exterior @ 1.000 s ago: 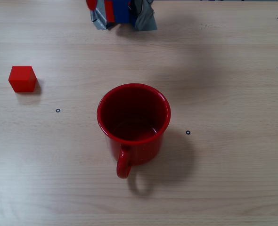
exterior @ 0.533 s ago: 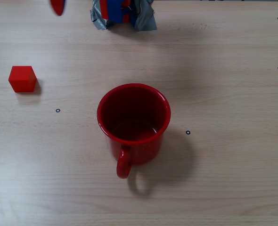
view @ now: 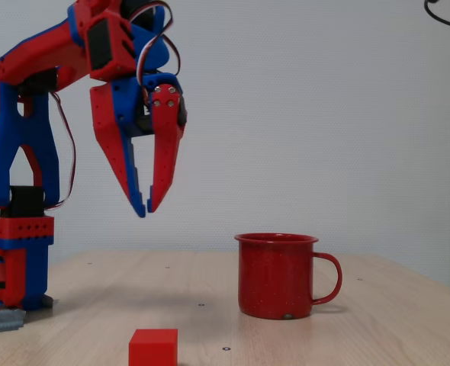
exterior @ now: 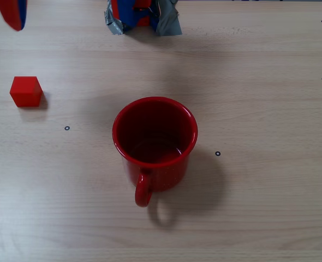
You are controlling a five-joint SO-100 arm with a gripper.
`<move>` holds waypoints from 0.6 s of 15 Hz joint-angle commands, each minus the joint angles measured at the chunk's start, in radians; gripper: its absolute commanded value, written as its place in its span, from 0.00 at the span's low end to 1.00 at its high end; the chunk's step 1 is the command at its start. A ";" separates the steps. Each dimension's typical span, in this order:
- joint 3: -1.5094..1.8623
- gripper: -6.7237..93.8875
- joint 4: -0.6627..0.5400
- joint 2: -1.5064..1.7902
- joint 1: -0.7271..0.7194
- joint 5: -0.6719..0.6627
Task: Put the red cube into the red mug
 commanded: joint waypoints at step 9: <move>-0.005 0.07 -0.086 -0.098 0.072 -0.198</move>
